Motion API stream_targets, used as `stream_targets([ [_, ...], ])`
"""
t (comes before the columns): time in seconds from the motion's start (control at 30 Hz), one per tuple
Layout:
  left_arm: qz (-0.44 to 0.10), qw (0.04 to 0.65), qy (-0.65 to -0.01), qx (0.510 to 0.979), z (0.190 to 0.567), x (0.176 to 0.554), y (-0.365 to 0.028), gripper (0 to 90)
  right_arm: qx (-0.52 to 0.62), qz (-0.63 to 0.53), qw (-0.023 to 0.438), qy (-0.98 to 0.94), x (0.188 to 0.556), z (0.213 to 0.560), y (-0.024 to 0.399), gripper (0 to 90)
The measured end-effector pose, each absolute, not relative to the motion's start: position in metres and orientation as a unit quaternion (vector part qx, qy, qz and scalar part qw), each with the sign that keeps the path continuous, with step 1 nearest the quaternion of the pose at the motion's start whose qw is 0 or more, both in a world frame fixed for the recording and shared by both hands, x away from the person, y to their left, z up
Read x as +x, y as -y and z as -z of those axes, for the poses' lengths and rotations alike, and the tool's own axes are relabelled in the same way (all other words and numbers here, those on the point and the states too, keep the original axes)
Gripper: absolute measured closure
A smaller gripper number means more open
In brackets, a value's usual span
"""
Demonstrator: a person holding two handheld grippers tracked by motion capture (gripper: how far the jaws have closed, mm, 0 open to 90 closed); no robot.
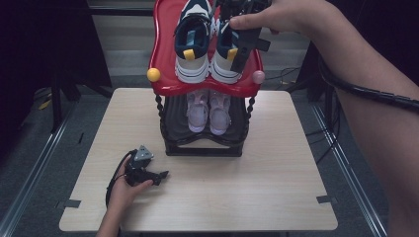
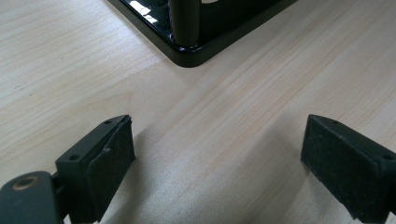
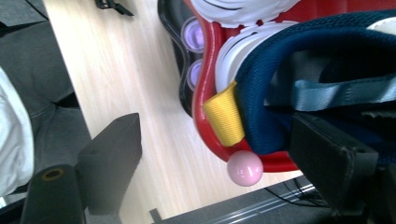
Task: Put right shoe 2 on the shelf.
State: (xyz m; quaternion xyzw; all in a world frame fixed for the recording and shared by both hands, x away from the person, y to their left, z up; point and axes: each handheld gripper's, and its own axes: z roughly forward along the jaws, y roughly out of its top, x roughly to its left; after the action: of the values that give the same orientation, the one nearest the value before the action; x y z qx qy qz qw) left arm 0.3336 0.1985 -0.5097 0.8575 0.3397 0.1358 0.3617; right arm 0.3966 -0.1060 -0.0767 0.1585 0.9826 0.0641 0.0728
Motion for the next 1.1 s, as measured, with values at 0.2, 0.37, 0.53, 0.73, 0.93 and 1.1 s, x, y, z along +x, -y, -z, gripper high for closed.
stream_targets([
  [0.2, -0.134, 0.363, -0.341, 0.857, 0.510, 0.333, -0.198, 9.1, 0.161, -0.053, 0.071, -0.983, 0.391, 0.076, 0.109, 16.4],
  [0.37, -0.134, 0.363, -0.341, 0.857, 0.510, 0.333, -0.198, 9.1, 0.164, -0.047, 0.067, -0.983, 0.384, 0.073, 0.115, 17.2],
  [0.53, -0.134, 0.363, -0.341, 0.857, 0.510, 0.333, -0.198, 9.1, 0.163, -0.042, 0.061, -0.984, 0.379, 0.071, 0.121, 17.1],
  [0.73, -0.134, 0.363, -0.341, 0.857, 0.510, 0.333, -0.198, 9.1, 0.165, -0.041, 0.050, -0.984, 0.375, 0.073, 0.127, 17.2],
  [0.93, -0.134, 0.363, -0.341, 0.857, 0.510, 0.333, -0.198, 9.1, 0.167, -0.031, 0.032, -0.985, 0.369, 0.078, 0.134, 17.7],
  [1.1, -0.133, 0.363, -0.341, 0.857, 0.510, 0.334, -0.198, 9.1, 0.167, -0.017, 0.018, -0.986, 0.365, 0.084, 0.140, 19.1],
])
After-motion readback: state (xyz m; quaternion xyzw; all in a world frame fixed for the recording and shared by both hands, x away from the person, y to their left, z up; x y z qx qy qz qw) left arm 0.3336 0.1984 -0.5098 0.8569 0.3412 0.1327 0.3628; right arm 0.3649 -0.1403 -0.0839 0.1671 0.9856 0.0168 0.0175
